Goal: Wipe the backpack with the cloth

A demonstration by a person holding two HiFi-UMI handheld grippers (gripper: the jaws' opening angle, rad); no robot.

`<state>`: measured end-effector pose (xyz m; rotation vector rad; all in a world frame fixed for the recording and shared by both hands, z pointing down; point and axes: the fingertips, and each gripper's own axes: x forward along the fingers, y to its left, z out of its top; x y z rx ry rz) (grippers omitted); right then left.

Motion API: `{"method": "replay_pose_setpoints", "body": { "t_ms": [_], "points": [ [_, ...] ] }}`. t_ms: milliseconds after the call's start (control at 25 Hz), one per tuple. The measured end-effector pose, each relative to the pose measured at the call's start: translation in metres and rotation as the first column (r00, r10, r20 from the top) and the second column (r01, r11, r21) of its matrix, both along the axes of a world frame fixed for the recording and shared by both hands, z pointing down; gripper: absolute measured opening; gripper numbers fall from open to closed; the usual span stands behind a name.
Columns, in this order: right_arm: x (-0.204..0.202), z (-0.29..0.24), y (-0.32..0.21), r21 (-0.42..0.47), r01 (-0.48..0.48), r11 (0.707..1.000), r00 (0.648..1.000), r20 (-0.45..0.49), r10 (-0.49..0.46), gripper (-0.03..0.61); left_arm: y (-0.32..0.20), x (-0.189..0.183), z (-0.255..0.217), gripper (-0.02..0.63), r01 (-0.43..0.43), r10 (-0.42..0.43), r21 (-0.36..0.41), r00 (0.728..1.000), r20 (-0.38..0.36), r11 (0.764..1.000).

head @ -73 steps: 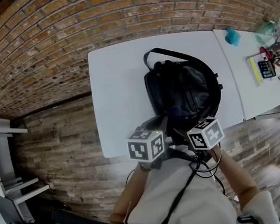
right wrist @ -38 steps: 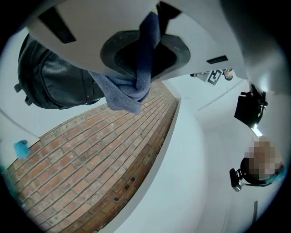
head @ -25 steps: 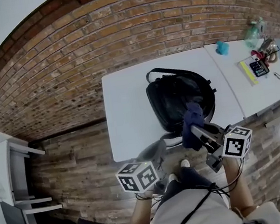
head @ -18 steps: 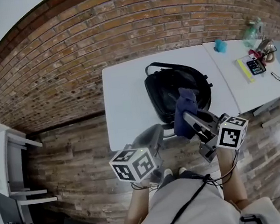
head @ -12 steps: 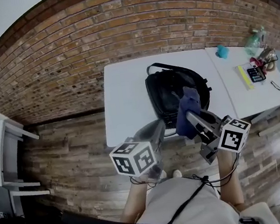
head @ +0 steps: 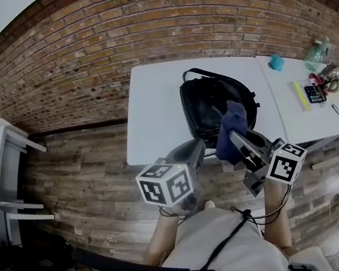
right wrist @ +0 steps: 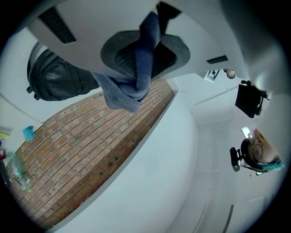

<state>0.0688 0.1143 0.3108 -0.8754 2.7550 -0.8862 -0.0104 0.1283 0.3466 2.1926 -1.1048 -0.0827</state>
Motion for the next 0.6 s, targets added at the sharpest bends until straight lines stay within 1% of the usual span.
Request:
{"method": "replay_pose_setpoints", "body": {
  "t_ms": [320, 600],
  "points": [
    [0.003, 0.002, 0.002, -0.006, -0.008, 1.000, 1.000, -0.001, 0.008, 0.047, 0.004, 0.002, 0.001, 0.003, 0.014, -0.014, 0.001, 1.000, -0.002, 1.000],
    [0.004, 0.008, 0.003, -0.020, -0.006, 1.000, 1.000, -0.003, 0.006, 0.048, 0.005, 0.003, 0.010, 0.003, 0.014, -0.014, -0.020, 1.000, 0.006, 1.000]
  ]
}}
